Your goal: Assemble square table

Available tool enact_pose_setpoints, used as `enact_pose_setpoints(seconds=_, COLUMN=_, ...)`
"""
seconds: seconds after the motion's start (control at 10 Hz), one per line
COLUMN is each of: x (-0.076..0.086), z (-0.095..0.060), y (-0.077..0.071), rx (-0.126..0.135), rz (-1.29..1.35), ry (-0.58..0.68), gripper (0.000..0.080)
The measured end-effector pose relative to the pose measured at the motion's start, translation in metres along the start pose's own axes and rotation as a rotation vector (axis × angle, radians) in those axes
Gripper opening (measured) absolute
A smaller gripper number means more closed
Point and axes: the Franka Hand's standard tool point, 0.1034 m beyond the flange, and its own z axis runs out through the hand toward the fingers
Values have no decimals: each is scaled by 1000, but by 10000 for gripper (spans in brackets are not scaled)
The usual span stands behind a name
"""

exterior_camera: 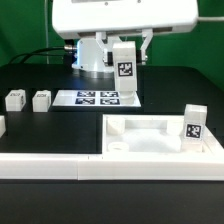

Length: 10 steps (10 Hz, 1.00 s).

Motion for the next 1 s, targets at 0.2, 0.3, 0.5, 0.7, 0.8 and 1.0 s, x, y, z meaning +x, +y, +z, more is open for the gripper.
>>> enact_pose_setpoints(seconds=0.2, x=-2, z=0, y=0, rx=0, rz=0, ry=-5, gripper=290)
enact_pose_setpoints(seconds=0.3, x=-5, z=2, y=2, rx=-7, rz=-6, ry=4, gripper=290)
enact_pose_setpoints(seconds=0.5, x=-18, z=18, y=15, rx=-25, rz=-20, ry=-3, gripper=290)
enact_pose_setpoints(seconds=0.7, x=-16, z=28, y=16, rx=-25, rz=-12, ry=-5, gripper=290)
enact_pose_setpoints(seconds=0.8, x=-17, z=32, y=15, rx=-24, rz=-14, ry=-7, gripper=290)
enact_pose_setpoints(seconds=1.0, x=-24, z=38, y=12, rx=-23, rz=-19, ry=-20, gripper=290)
